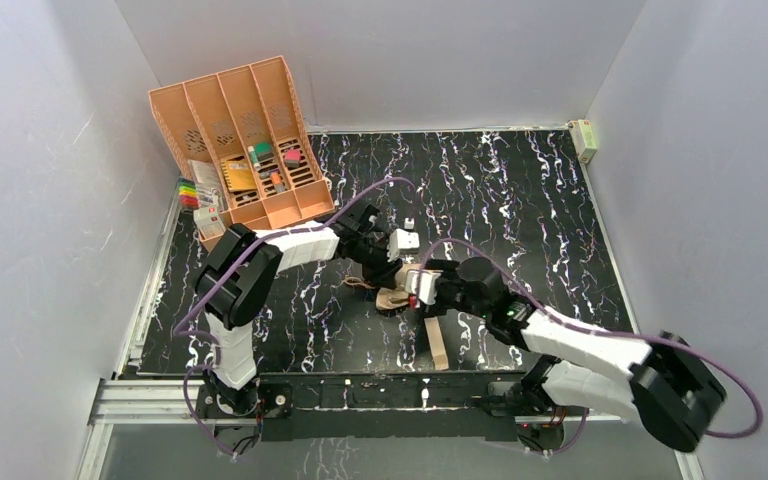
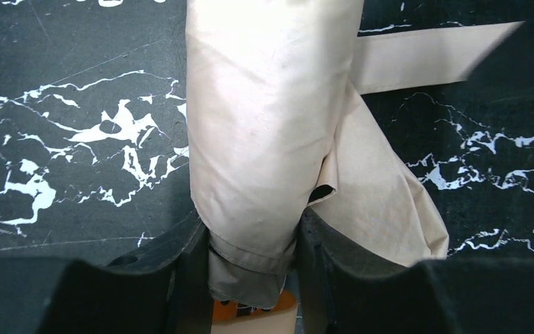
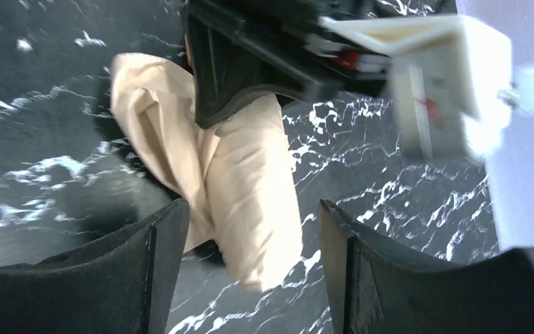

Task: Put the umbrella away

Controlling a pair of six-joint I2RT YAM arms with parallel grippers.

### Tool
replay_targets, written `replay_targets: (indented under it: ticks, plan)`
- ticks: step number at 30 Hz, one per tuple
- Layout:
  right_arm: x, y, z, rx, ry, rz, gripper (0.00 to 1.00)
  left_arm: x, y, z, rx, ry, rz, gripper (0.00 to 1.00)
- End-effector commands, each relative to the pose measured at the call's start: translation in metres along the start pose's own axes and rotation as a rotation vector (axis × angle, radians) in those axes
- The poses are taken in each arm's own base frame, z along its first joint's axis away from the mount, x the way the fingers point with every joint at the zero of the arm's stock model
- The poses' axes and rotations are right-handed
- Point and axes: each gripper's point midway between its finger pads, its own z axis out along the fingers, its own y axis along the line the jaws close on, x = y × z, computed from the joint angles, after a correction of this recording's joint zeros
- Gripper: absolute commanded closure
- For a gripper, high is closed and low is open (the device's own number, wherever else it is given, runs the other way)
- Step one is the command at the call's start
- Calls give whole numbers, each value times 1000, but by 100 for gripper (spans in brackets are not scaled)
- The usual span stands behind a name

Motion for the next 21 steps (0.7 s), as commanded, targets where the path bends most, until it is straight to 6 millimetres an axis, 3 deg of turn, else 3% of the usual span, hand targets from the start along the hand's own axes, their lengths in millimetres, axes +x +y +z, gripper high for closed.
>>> replay_targets:
  ticks: [1, 3, 5, 7, 11, 15, 17, 21]
  plan:
    - [-63, -4, -40, -8, -220, 343, 23, 31, 7, -3, -188, 157, 58, 100]
    - [-79, -13, -57, 25, -270, 458, 25, 36, 8, -2, -251, 183, 83, 100]
    - [-97, -41, -80, 115, -290, 653, 23, 34, 6, -6, -326, 143, 111, 100]
    - [-102, -59, -92, 176, -264, 769, 17, 35, 6, -7, -372, 147, 140, 100]
    - [-110, -68, -97, 169, -230, 825, 16, 41, 5, -8, -420, 163, 168, 100]
    - [-91, -91, -95, 275, -73, 888, 16, 45, 2, -7, -431, 164, 207, 100]
    - [-82, -95, -85, 231, -6, 881, 16, 49, -1, -7, -421, 174, 225, 100]
    - [-53, -121, -76, 160, -1, 968, 15, 53, 0, -10, -442, 189, 252, 100]
